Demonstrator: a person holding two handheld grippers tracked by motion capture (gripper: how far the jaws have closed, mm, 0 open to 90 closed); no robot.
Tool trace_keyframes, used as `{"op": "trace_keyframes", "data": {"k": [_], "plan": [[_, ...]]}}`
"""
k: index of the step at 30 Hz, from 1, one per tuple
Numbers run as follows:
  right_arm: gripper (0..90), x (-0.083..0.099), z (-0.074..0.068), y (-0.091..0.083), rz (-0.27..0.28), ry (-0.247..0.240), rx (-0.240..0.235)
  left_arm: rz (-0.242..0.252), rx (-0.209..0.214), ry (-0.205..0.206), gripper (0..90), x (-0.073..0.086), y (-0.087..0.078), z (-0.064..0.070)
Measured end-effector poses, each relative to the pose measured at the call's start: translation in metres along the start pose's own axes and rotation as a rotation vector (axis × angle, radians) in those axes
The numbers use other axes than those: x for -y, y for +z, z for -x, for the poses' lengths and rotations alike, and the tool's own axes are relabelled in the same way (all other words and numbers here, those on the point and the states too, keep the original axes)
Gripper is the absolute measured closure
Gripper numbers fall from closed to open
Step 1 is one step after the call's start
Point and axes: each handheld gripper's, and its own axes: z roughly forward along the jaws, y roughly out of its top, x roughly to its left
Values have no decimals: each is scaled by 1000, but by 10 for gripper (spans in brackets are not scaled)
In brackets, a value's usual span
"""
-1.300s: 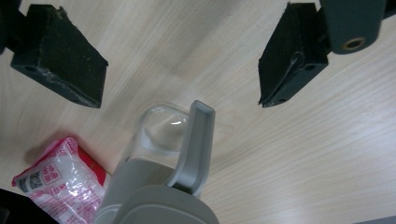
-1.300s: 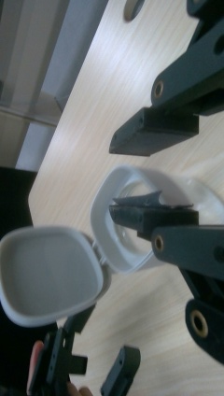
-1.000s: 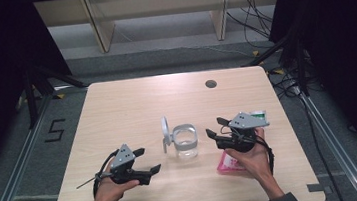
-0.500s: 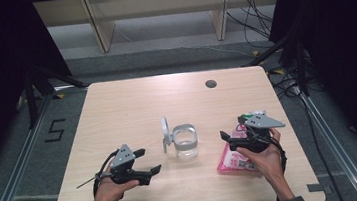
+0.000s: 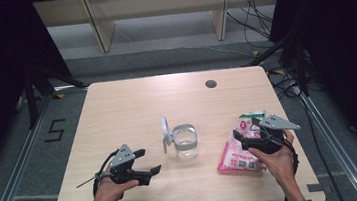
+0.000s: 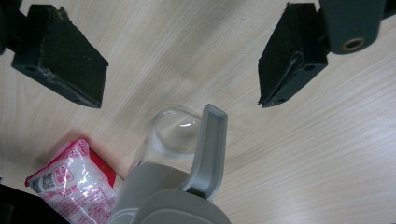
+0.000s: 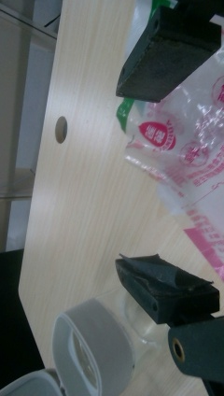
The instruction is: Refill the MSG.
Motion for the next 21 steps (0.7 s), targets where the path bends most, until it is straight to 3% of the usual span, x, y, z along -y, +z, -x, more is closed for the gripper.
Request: {"op": "trace_keyframes", "data": {"k": [3,5,6,8,9,10,12,13,14,16,17,18,19,20,21], "plan": [[156,1,5,-2,-8,-39,11,0,9,12,149,0,-1,-2],[156,4,5,-5,-15,-2,20,0,-5,19,149,0,-2,-2],[157,5,5,-7,-16,12,25,4,-2,-5,149,0,-2,-1],[158,7,7,-10,-14,25,40,4,-1,-5,149,0,-2,-1],[159,8,11,-11,-7,-14,56,2,6,24,149,-1,-3,-2],[159,8,11,-11,-7,-14,56,2,6,24,149,-1,-3,-2],[160,11,14,-16,-4,15,81,1,6,8,149,1,-2,0],[161,11,17,-18,-5,7,83,0,4,10,149,2,-1,1],[161,12,16,-20,-7,32,89,-3,6,31,149,2,-1,0],[161,12,17,-21,-1,26,95,-8,0,10,149,3,0,1],[161,13,20,-24,-8,12,96,-15,5,36,149,4,1,1],[161,14,19,-25,-7,23,110,-15,5,36,149,4,1,1],[163,15,21,-24,-13,20,119,-14,1,13,150,4,1,4],[163,15,21,-24,-13,20,119,-14,1,13,152,4,1,4],[162,17,23,-23,-18,26,94,-10,10,40,152,3,1,3]]}}
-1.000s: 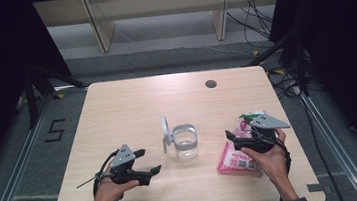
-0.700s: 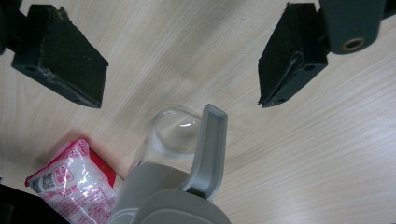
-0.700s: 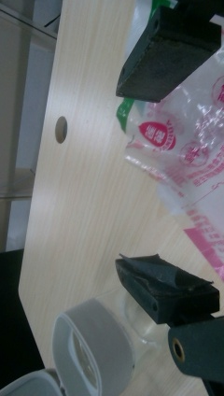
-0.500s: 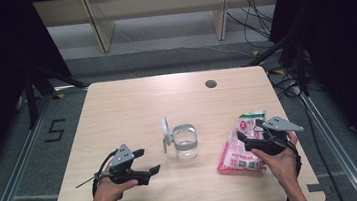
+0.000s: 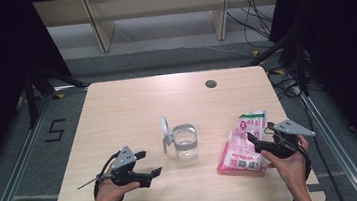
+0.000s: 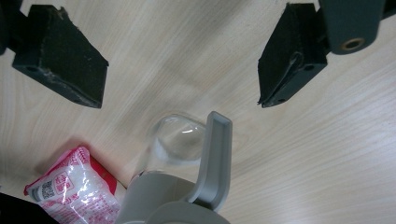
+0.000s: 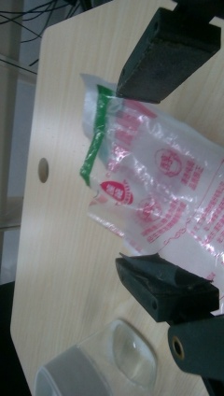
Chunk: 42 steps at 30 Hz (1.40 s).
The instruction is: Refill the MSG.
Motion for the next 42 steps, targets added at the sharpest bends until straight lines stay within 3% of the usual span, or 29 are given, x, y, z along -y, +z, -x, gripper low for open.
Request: {"op": "trace_keyframes", "data": {"k": [1,2,3,5,6,8,9,10,11,12,13,14,15,16,17,19,20,21,23,24,27,30,31,32,34,38,39,40,42], "plan": [[161,1,3,1,-5,-8,16,-2,4,-21,152,0,0,2],[160,3,4,1,-18,19,15,-2,4,-4,152,0,-1,2],[160,4,7,1,-23,11,13,-1,5,0,152,0,-1,1],[159,7,7,3,-35,42,18,-2,4,-3,152,0,-1,1],[159,7,9,4,-56,45,19,-1,-1,-28,152,0,0,2],[159,9,9,6,-55,56,25,4,-6,-25,153,0,0,2],[161,9,14,7,-55,35,24,4,-6,-27,154,-1,0,2],[172,11,14,7,-57,74,34,6,-9,-1,153,-2,0,1],[172,11,14,7,-57,74,34,6,-9,-1,154,-2,0,1],[169,11,19,7,-62,43,20,6,-8,-1,154,-2,0,1],[166,12,18,7,-75,77,27,7,-6,0,154,-2,0,1],[166,14,20,8,-62,70,19,9,-3,-4,154,-2,1,1],[167,15,21,9,-74,95,15,7,-5,-13,153,-1,1,1],[167,15,21,9,-74,95,15,10,-6,-31,153,-1,2,3],[167,15,25,10,-65,61,0,3,-12,-28,154,-1,1,3],[166,16,21,10,-88,114,-3,2,-5,-15,155,-1,1,3],[164,17,26,13,-74,57,9,4,-10,-16,156,-1,1,4],[163,18,24,13,-83,107,-18,-1,-13,-13,156,-1,1,4],[163,18,24,14,-79,116,-28,2,-5,-15,156,-1,1,3],[162,18,28,17,-86,71,-18,5,-11,-15,157,-1,2,4],[166,19,27,19,-92,85,-33,1,-2,3,157,-1,2,2],[185,21,28,21,-124,53,-46,3,-11,3,157,-1,2,3],[185,21,28,21,-124,53,-46,3,-11,3,156,-1,2,3],[193,21,24,23,-135,84,-48,3,-14,-20,157,-1,2,5],[212,21,22,24,-135,107,-66,0,-6,-17,157,0,3,5],[239,22,27,28,-141,55,-69,-1,-3,8,157,-1,3,4],[239,22,27,28,-141,55,-69,-1,-3,8,157,-1,3,4],[245,22,24,29,-148,90,-63,-4,-3,12,157,-1,3,3],[247,23,27,32,-146,73,-77,-8,-8,12,157,0,4,4]]}}
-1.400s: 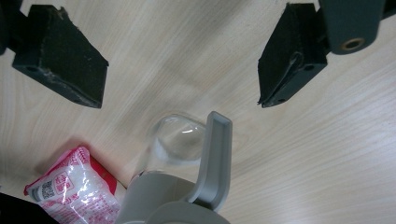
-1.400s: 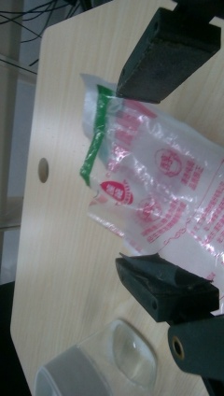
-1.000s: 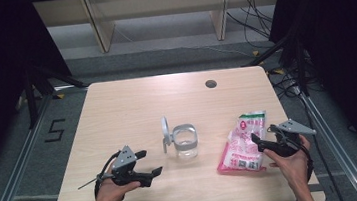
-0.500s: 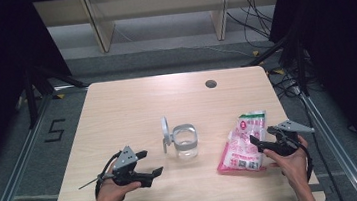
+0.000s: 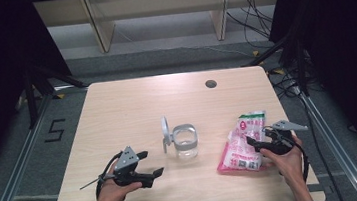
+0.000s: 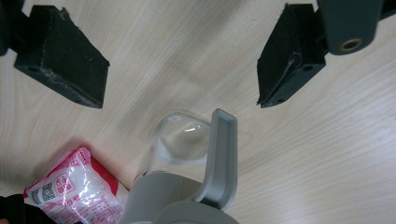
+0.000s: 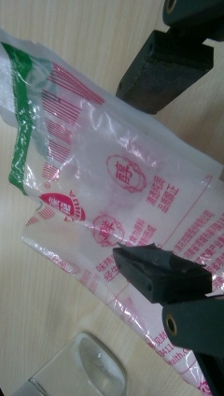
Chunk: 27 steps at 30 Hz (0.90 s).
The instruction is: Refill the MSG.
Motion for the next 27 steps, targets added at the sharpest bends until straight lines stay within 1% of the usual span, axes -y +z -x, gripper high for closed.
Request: {"op": "trace_keyframes", "data": {"k": [1,2,3,4,5,6,7,8,9,10,11,12,13,14,15,16,17,18,19,20,21,22,23,24,25,26,27], "plan": [[247,0,0,0,0,0,0,0,0,0,157,0,0,0],[254,0,-1,3,-4,8,1,-2,4,-25,157,1,1,2],[258,0,-1,3,-8,5,-28,-1,6,-19,157,1,1,2],[266,0,-7,2,-23,57,-22,3,12,-23,157,1,3,2],[278,0,-3,4,-12,10,-13,4,14,-7,158,1,3,2],[288,0,-5,3,-20,29,-16,-1,8,-17,157,2,3,2],[288,0,-5,3,-20,29,-16,-1,8,-17,157,2,3,2],[303,0,-5,4,-14,39,-27,-4,13,-15,157,2,3,2],[331,-1,1,4,-17,-2,-21,1,14,-1,157,1,3,1],[350,0,-3,4,-30,47,-17,1,14,-1,157,1,3,1],[350,0,-3,4,-30,47,-17,-2,13,0,157,1,3,1],[377,-1,-3,4,-20,65,-47,-2,6,-2,158,1,2,2],[377,-1,-3,4,-20,65,-47,-1,7,3,158,1,2,2],[386,-1,0,6,-15,35,-40,-1,7,-2,158,1,2,2],[390,-1,2,7,-6,19,-31,-3,13,0,158,1,3,1],[401,-1,3,7,-4,27,-39,-3,9,-28,158,2,3,3],[426,-2,3,6,-13,47,-55,-4,11,-20,158,2,3,3],[452,-1,5,7,-7,33,-30,-3,16,7,158,1,3,2],[466,-2,4,7,-6,61,-31,0,16,1,158,2,4,3],[493,-2,6,7,-2,61,-59,-8,8,5,158,2,4,2],[513,-2,6,8,-3,53,-37,-8,9,6,158,2,4,2],[533,-2,5,8,-11,66,-32,-10,10,9,158,2,4,2],[566,-3,2,5,-34,99,-37,-10,10,9,158,2,4,2],[566,-3,2,5,-34,99,-37,-10,12,9,158,2,4,2],[586,-3,3,5,-35,85,-33,-11,16,-22,158,2,5,4],[630,-4,6,6,-27,43,-32,-14,8,-15,158,2,4,4],[630,-4,6,6,-27,43,-32,-12,20,10,158,2,4,2]]}}
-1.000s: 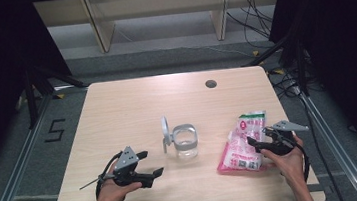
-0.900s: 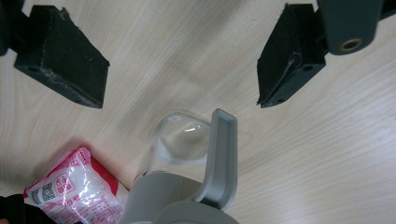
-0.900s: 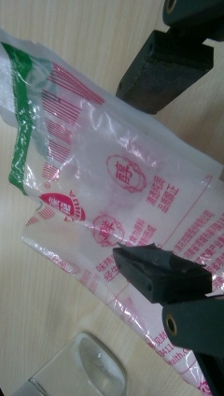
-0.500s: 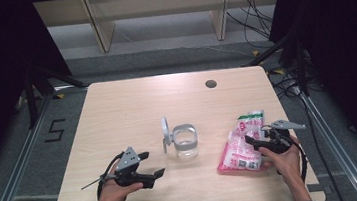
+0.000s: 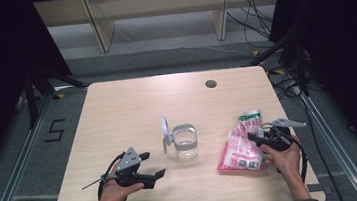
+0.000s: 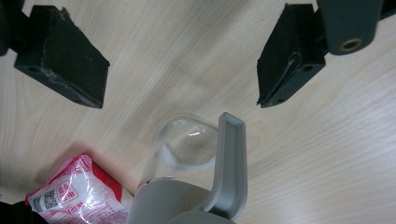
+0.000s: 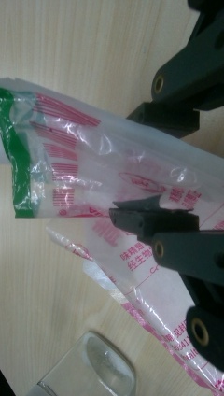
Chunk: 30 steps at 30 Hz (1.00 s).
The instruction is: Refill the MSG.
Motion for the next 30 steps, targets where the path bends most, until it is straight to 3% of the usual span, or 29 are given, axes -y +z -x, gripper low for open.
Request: {"op": "trace_keyframes", "data": {"k": [1,2,6,9,11,12,14,16,17,18,19,20,23,24,25,26,27,29,30], "plan": [[693,0,0,2,7,0,1,5,-3,-23,158,1,0,2],[693,0,0,2,7,0,1,5,0,-29,158,1,0,2],[796,-1,2,1,14,-1,-30,7,-5,-8,158,0,-1,1],[814,-1,-1,2,-2,26,-26,-3,-13,-3,158,0,-1,0],[855,-1,2,2,3,-14,-34,12,-6,-39,158,1,-1,3],[871,-1,0,2,1,23,-43,10,0,-14,158,0,-1,2],[883,0,0,2,12,38,-58,5,1,-4,158,0,-1,2],[892,-1,-3,-1,-6,42,-44,7,1,-9,158,0,-1,2],[897,-2,0,0,23,-14,-46,9,0,-6,158,0,-1,2],[897,-2,0,0,23,-14,-46,9,0,-6,158,0,-1,2],[899,-2,0,-1,27,-13,-46,11,-6,-37,158,0,-1,3],[900,-1,-2,0,44,16,-56,12,-10,-35,158,0,-1,3],[900,-5,-7,-6,82,-37,-71,18,-12,-41,150,0,-2,4],[900,-4,-13,-7,89,-2,-68,18,-12,-41,150,0,-2,4],[900,-6,-12,-8,105,-56,-66,21,-6,-39,150,0,-1,4],[900,-6,-13,-10,111,-64,-62,24,-1,-41,150,0,-1,4],[900,-6,-18,-13,127,-32,-81,20,-2,-27,150,0,-1,4],[900,-8,-20,-17,156,-55,-104,21,-6,-30,150,1,-1,5],[900,-8,-20,-17,156,-55,-104,20,5,-10,150,0,-1,4]]}}
